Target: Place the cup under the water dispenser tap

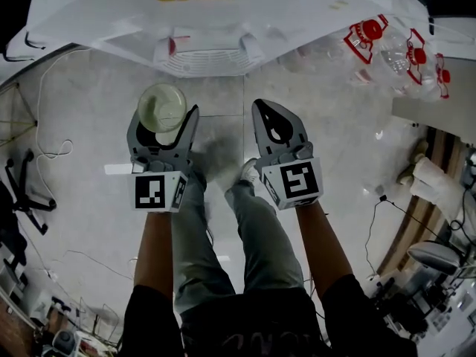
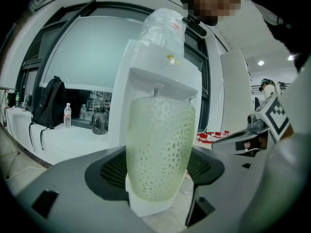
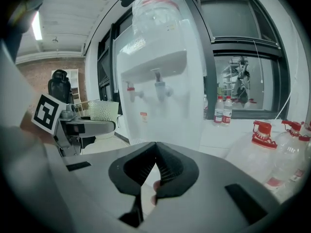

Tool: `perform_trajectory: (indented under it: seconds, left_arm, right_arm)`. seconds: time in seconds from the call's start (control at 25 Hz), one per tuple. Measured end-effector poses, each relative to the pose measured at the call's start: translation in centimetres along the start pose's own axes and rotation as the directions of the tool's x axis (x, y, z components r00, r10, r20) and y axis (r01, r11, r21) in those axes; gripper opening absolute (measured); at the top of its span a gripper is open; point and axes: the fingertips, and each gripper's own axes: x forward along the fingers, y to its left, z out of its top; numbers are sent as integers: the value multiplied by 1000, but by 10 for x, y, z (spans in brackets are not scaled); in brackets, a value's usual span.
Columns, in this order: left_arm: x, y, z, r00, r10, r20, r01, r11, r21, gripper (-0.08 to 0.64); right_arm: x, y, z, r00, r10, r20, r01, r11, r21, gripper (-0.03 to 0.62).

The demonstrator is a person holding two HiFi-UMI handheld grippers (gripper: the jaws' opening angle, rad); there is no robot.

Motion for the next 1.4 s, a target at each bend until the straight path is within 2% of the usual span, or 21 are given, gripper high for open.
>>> perform_trajectory:
  seconds: [0.12,0.28,0.56,1.0,1.4]
  left_arm:
    - [12,5,-12,1000,7,15,-7,1000,8,359]
    - [31,11,-28,999,15,39,-15,1000,8,360]
    - [65,20,-46,997,34,67,-37,998,42,360]
    - [97,29,-53,993,59,97,-64,997,48,360]
    - [113,33,-62,993,68,100,-74,995,65,360]
  right_arm:
    - [9,-4,-13,1000,4,0,-4,1000,-5,15]
    - [16,-5,-43,998,21,-61,-22,1000,-19,15]
    - [33,-14,-72,998,19,-59,-20,999,-25,15]
    - [50,-27,-94,999,5,-38,-6,1000,-29,15]
    - [54,-28,-111,998,-6,-64,5,1000,-18,15]
